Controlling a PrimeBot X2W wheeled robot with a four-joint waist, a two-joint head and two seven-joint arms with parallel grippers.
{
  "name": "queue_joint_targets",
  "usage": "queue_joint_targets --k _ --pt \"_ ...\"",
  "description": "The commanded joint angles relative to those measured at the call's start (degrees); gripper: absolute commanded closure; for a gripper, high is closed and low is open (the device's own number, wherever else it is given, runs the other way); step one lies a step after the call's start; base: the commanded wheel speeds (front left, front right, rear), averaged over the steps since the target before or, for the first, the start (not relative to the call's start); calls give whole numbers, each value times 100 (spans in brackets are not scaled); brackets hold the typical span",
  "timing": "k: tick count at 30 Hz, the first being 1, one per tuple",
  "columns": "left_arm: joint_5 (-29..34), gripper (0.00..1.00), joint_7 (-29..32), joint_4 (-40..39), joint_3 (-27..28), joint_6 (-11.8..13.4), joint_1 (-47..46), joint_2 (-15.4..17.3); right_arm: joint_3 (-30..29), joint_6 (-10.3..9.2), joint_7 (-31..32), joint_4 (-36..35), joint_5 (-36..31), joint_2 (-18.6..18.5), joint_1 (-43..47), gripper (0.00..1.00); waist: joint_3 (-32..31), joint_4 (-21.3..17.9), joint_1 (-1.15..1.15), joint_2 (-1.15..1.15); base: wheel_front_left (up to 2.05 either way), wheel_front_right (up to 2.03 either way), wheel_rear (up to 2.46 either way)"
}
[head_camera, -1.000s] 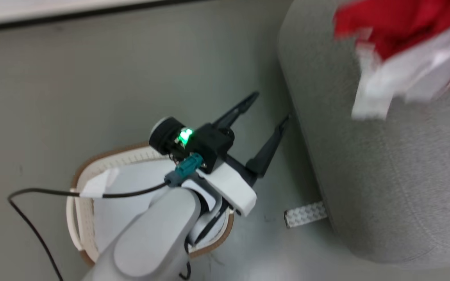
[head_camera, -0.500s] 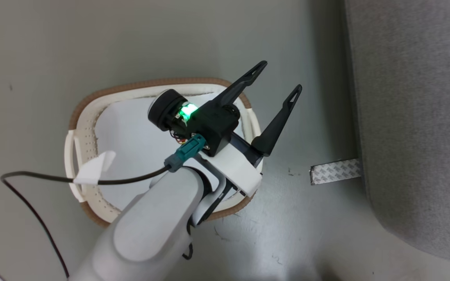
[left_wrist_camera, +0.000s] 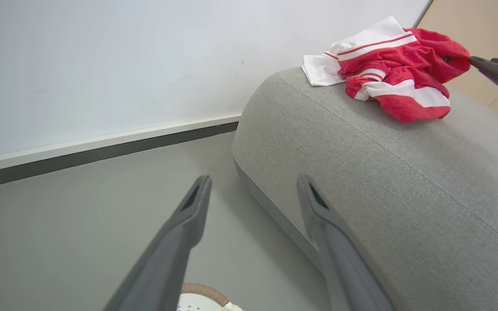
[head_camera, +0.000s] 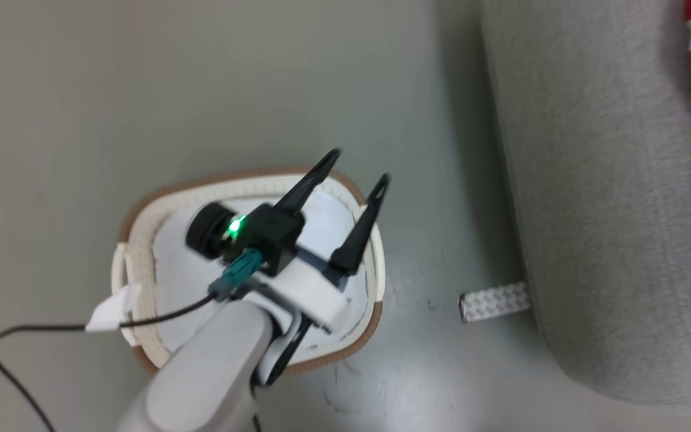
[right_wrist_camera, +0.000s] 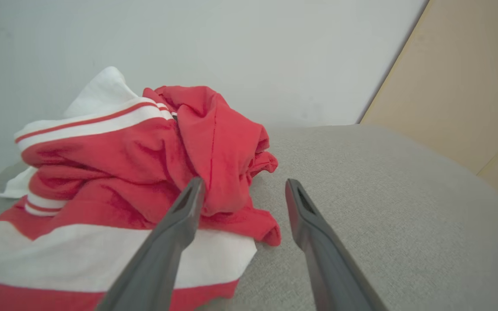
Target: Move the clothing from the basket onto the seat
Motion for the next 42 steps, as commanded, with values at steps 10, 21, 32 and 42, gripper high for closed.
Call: queue_joint_targets --k 10,21,32,42 --pt "-314 0 -485 250 597 574 1251 70 1642 -15 -14 -1807 866 592 2121 0 -1832 194 0 0 0 0 0" --pt "-95 0 -495 70 1804 805 3056 -157 3070 -15 -10 -2657 1499 902 4311 0 -3287 694 0 0 0 0 0" --pt "284 0 -495 -125 2902 449 4138 -483 3634 -15 -11 -2638 1198 941 5235 0 -3803 1011 0 0 0 0 0" --pt "500 100 -492 -140 3227 33 4111 -663 3756 0 -10 -2474 1357 953 5206 100 -3827 1055 0 0 0 0 0"
